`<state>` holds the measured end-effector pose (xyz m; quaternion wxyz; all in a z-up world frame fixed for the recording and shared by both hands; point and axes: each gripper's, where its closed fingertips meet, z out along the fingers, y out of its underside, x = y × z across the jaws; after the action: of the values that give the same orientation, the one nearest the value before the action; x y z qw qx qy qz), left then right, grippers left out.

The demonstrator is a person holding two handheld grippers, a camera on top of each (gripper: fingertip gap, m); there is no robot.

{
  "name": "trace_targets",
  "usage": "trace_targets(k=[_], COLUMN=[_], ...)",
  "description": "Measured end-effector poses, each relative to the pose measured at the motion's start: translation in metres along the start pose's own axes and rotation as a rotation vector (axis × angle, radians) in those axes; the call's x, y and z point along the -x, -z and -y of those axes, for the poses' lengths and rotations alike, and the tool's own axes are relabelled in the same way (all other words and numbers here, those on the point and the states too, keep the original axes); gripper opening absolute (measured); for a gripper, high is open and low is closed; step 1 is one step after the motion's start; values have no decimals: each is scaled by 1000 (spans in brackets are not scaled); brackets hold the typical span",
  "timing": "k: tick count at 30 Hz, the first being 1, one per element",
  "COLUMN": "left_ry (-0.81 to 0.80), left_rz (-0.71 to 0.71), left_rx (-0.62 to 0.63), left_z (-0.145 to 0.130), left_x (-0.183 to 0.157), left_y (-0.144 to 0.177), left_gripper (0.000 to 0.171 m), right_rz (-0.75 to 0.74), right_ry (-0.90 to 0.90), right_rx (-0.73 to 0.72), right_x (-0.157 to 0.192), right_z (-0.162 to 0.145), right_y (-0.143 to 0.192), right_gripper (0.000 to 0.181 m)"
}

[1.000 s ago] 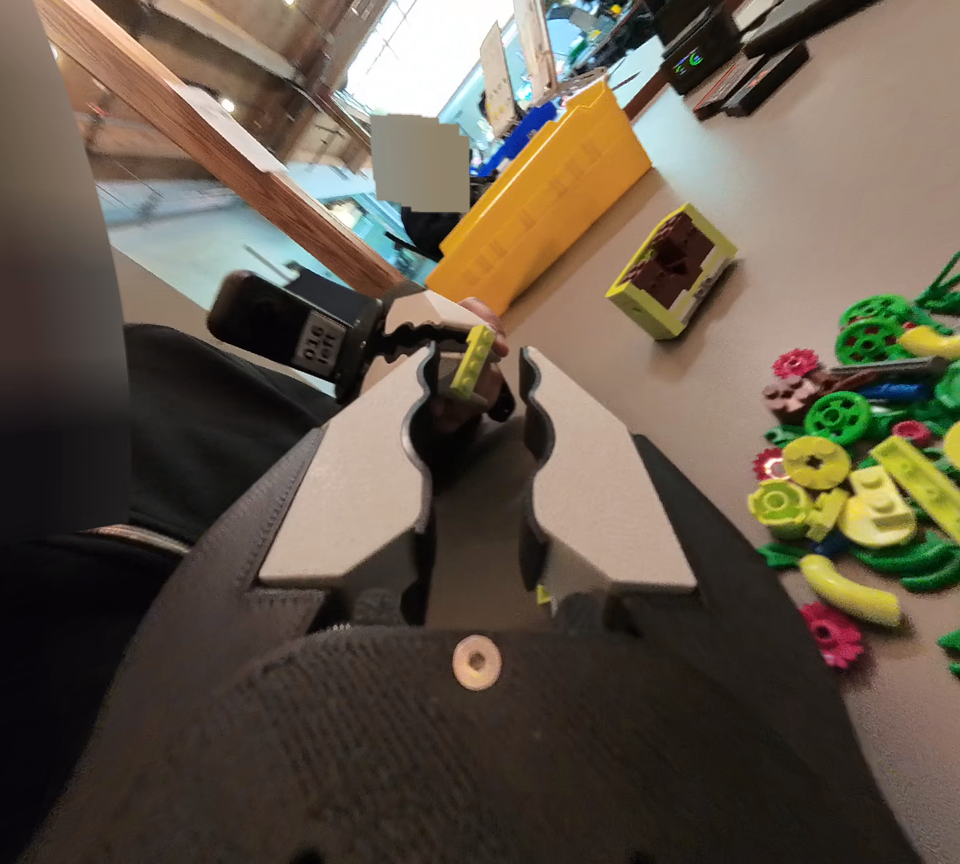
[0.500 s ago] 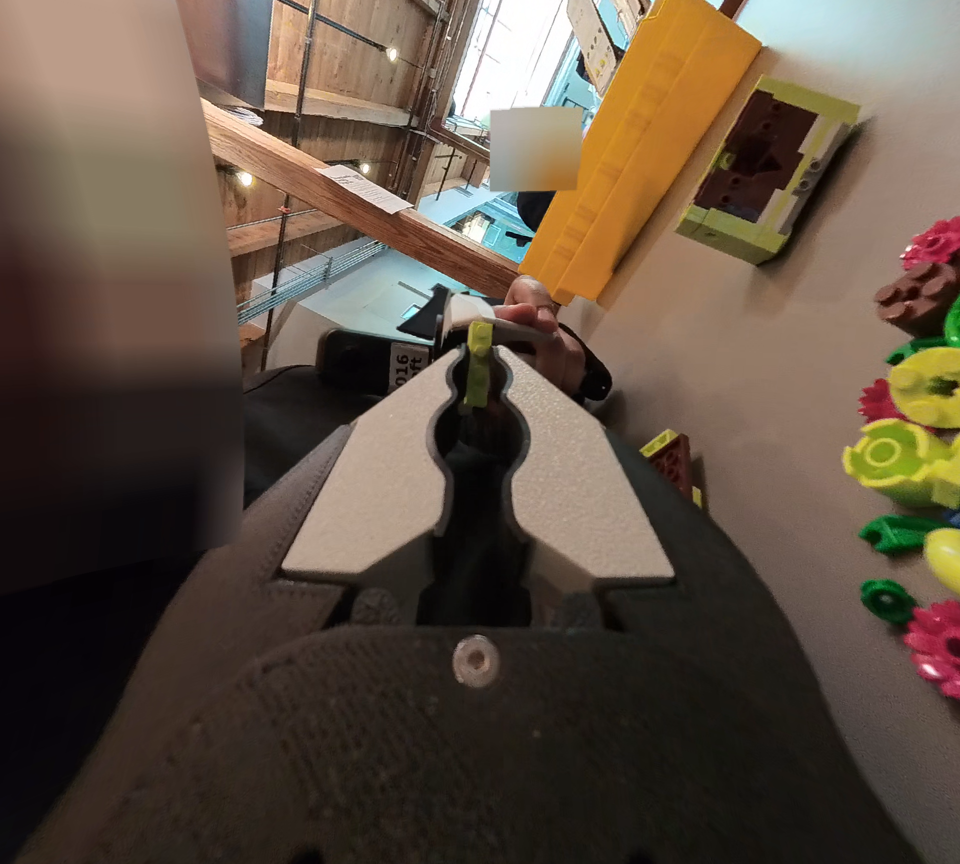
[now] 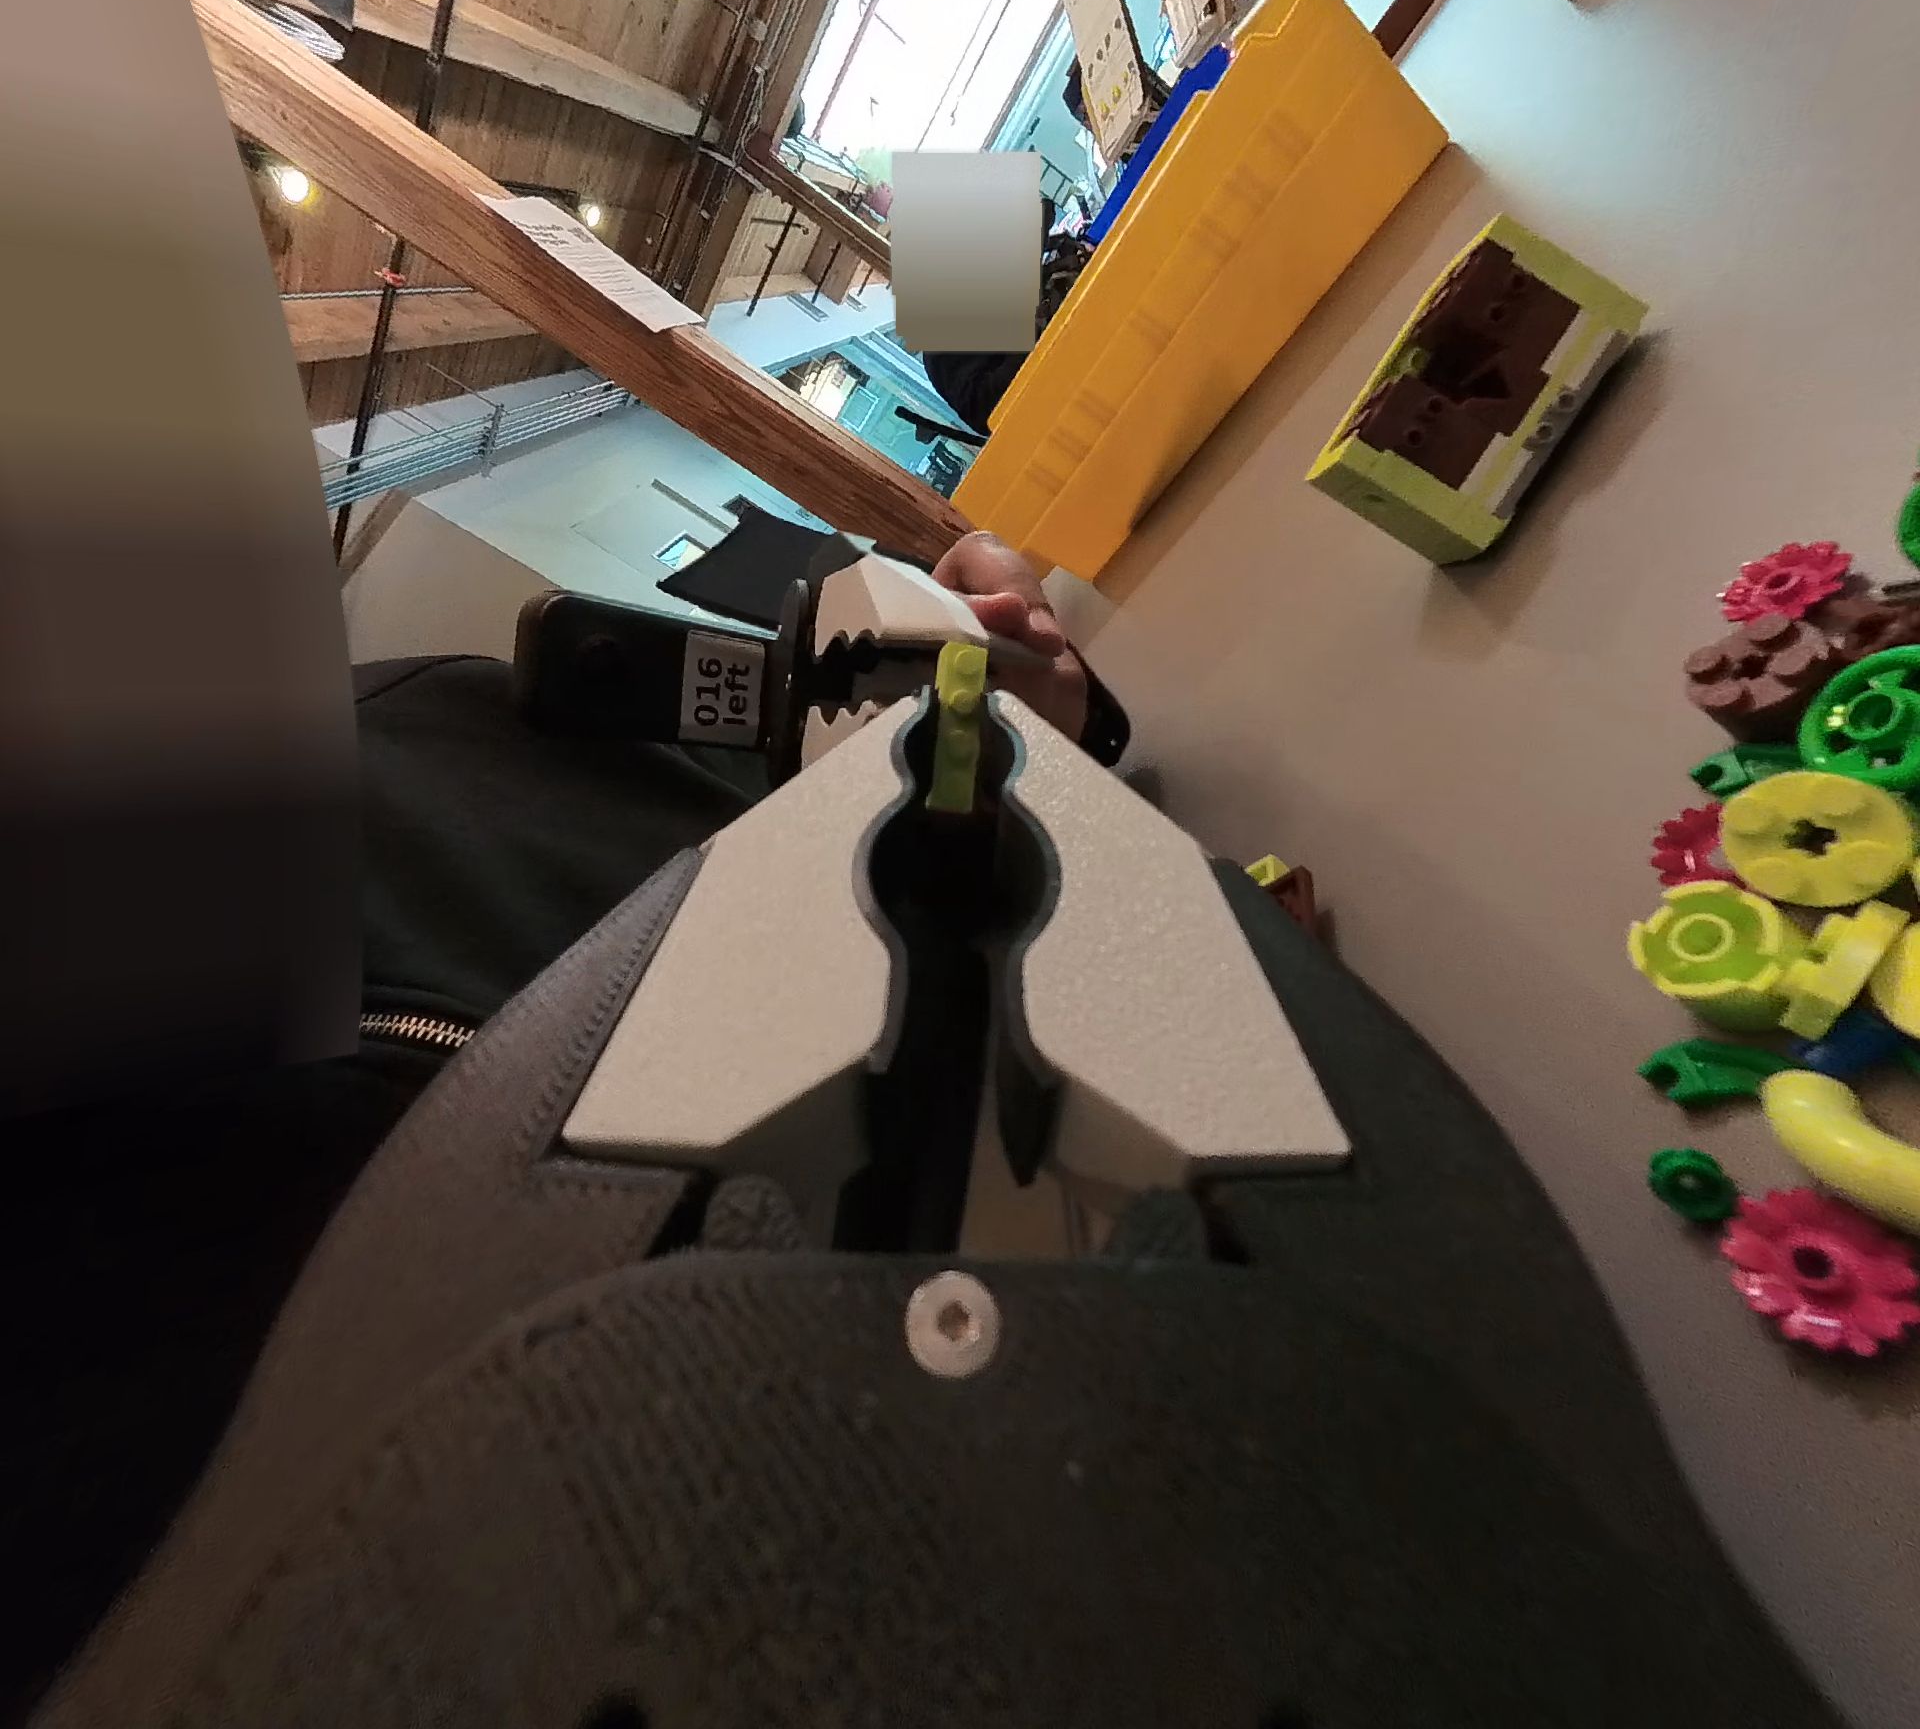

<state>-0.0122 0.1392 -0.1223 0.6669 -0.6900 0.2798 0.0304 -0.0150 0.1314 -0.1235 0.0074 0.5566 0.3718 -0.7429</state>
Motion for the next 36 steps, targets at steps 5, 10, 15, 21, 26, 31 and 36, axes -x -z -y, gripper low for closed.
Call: trace_targets(k=[5,10,15,21,26,31,36], left_ry=[79,262,260,153,153,181,276], left_rz=[11,-85,-77,-48,-99,-172,-235], left_rx=[-8,-37,-30,127,276,393,409], left_z=[7,8,2,-24,-41,-51,-50], left_x=[3,1,6,1,-3,-1,3], left_y=[1,2,4,-8,-28,-56,-78], left_gripper=[3,3,3,4,4,4,4], right_rz=[25,93,-46,-787,-1005,-990,-982], right_ry=[6,-112,-29,565,708,641,709], right_rx=[-54,-76,-87,120,188,178,97], right_x=[6,5,-12,-74,-96,-102,-84], right_z=[5,8,17,27,35,37,48], right_y=[1,5,20,57,73,77,80], right_gripper=[5,6,6,6,6,18,18])
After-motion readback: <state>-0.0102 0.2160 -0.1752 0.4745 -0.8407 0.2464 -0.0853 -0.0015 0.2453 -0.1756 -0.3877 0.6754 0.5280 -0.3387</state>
